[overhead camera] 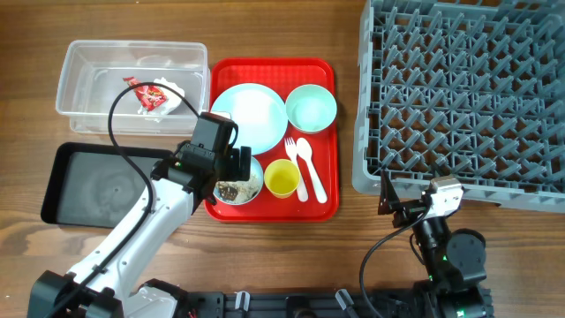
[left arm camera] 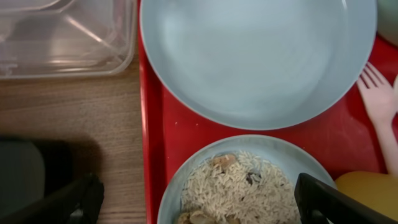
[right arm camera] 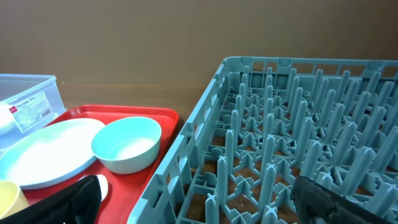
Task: Sort waste into correct bins and load items into the dishwasher rack
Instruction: 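Reach the left gripper to the blue bowl of rice and grasp its rim, then lift the blue bowl with the left gripper over the black tray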
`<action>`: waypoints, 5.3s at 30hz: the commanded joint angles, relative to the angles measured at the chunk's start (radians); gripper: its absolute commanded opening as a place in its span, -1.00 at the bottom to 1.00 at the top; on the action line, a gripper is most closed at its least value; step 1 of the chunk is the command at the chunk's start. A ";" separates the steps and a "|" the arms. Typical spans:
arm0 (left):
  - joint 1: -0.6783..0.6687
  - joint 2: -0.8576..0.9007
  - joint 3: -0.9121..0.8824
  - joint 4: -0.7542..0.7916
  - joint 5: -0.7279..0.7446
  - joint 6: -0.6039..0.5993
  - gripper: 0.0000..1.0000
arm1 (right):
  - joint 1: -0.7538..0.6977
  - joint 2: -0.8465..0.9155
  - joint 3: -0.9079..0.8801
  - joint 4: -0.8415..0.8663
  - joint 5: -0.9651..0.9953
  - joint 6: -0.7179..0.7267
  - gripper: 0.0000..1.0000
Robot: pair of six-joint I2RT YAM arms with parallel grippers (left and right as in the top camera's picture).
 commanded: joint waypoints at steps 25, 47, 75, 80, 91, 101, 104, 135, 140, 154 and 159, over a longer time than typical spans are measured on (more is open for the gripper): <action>0.034 -0.123 0.014 -0.001 0.198 -0.119 0.93 | -0.004 -0.006 -0.002 0.004 -0.016 -0.009 1.00; -0.078 -0.109 0.014 0.000 0.204 -0.604 0.74 | -0.004 -0.006 -0.002 0.004 -0.017 -0.010 0.99; -0.080 0.178 0.065 0.133 0.225 -0.795 0.39 | -0.004 -0.006 -0.002 0.004 -0.016 -0.009 1.00; -0.097 0.270 0.184 0.047 0.199 -0.766 0.39 | -0.004 -0.006 -0.002 0.004 -0.016 -0.010 1.00; -0.104 0.333 0.252 -0.041 0.162 -0.766 -0.35 | -0.004 -0.006 -0.002 0.004 -0.016 -0.010 1.00; -0.104 0.352 0.252 -0.075 0.162 -0.766 -0.33 | -0.004 -0.006 -0.002 0.004 -0.016 -0.009 1.00; -0.104 0.370 0.252 -0.072 0.162 -0.766 -0.33 | -0.004 -0.006 -0.002 0.004 -0.016 -0.009 1.00; -0.094 0.150 0.312 -0.200 0.170 -0.635 -0.92 | -0.004 -0.006 -0.002 0.004 -0.016 -0.009 1.00; -0.071 0.029 0.312 -0.220 0.169 -0.586 -0.92 | -0.004 -0.006 -0.002 0.004 -0.016 -0.010 1.00; 0.176 -0.196 0.312 -0.371 0.183 -0.315 -0.92 | -0.004 -0.006 -0.002 0.004 -0.016 -0.009 1.00; 0.339 -0.254 0.312 -0.371 0.294 -0.195 -0.92 | -0.004 -0.006 -0.002 0.004 -0.016 -0.010 1.00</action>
